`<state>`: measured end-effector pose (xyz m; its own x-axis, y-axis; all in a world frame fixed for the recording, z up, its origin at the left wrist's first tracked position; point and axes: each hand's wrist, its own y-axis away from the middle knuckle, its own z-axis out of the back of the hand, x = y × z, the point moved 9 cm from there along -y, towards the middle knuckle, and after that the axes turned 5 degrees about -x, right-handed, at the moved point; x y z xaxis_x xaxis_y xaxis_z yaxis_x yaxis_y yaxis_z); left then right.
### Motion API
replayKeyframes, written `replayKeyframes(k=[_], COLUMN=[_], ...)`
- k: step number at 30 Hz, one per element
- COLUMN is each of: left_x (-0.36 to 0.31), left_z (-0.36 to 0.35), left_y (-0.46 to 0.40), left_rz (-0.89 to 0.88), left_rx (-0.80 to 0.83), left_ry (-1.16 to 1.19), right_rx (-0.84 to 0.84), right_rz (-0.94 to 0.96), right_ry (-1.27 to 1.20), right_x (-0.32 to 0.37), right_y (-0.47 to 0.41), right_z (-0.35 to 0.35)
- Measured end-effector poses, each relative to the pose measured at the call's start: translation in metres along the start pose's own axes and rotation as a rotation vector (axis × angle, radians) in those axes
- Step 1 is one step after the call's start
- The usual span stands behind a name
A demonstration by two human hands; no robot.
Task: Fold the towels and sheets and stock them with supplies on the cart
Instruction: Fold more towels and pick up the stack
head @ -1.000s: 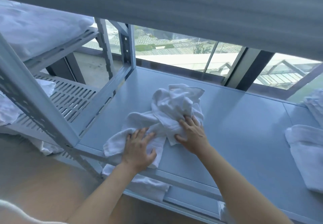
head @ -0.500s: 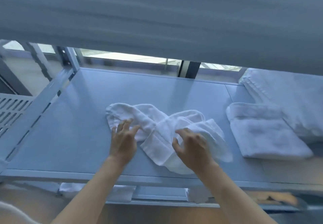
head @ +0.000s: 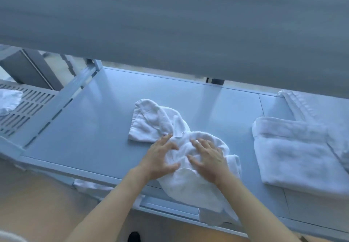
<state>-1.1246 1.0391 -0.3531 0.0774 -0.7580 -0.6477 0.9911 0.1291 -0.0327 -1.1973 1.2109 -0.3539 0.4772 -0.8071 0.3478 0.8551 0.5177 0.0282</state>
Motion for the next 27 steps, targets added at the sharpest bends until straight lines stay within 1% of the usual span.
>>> replayKeyframes(k=[2,3,5,7,8,9,11,12,13,14,16,18,21,24,27], left_x=[0.001,0.002,0.004,0.005,0.003,0.003,0.006,0.007,0.007,0.008,0.009,0.013,0.019,0.016,0.026], left_z=[0.006,0.009,0.017,0.024,0.023,0.020,0.010,0.007,0.004,0.002,0.005,0.011,0.025,0.049,0.089], left_y=[-0.002,-0.006,-0.015,-0.028,-0.034,-0.041,-0.050,-0.052,-0.052,-0.052,-0.048,-0.042,-0.029,-0.026,-0.027], left_rz=[0.019,0.047,0.122,0.147,0.140,0.127,0.092,0.064,0.030,-0.007,-0.044,-0.064,-0.073,-0.096,-0.076], left_rx=[0.023,0.000,-0.117,-0.227,-0.226,-0.183,-0.070,-0.036,-0.020,-0.022,-0.070,-0.149,-0.263,-0.351,-0.500], left_ry=[0.076,0.100,0.125,0.074,0.038,-0.007,-0.149,-0.235,-0.296,-0.304,-0.156,-0.019,0.056,0.064,0.054], right_rx=[-0.046,-0.053,-0.036,-0.065,-0.118,-0.196,-0.366,-0.413,-0.421,-0.392,-0.281,-0.236,-0.348,-0.458,-0.536], right_rz=[-0.047,-0.051,-0.067,-0.136,-0.179,-0.213,-0.242,-0.247,-0.249,-0.253,-0.267,-0.237,-0.196,-0.185,-0.245], right_ry=[0.034,0.048,0.020,-0.115,-0.192,-0.249,-0.288,-0.282,-0.277,-0.279,-0.267,-0.241,-0.262,-0.258,-0.231], right_x=[0.002,0.007,0.014,0.018,0.019,0.019,0.020,0.021,0.024,0.026,0.032,0.038,0.045,0.040,0.017], right_y=[0.024,0.035,0.050,0.049,0.044,0.038,0.024,0.016,0.005,-0.007,-0.030,-0.045,-0.044,-0.040,-0.034], right_z=[-0.001,-0.002,-0.005,-0.004,0.001,0.007,0.019,0.021,0.019,0.015,-0.002,-0.016,-0.021,-0.008,0.014])
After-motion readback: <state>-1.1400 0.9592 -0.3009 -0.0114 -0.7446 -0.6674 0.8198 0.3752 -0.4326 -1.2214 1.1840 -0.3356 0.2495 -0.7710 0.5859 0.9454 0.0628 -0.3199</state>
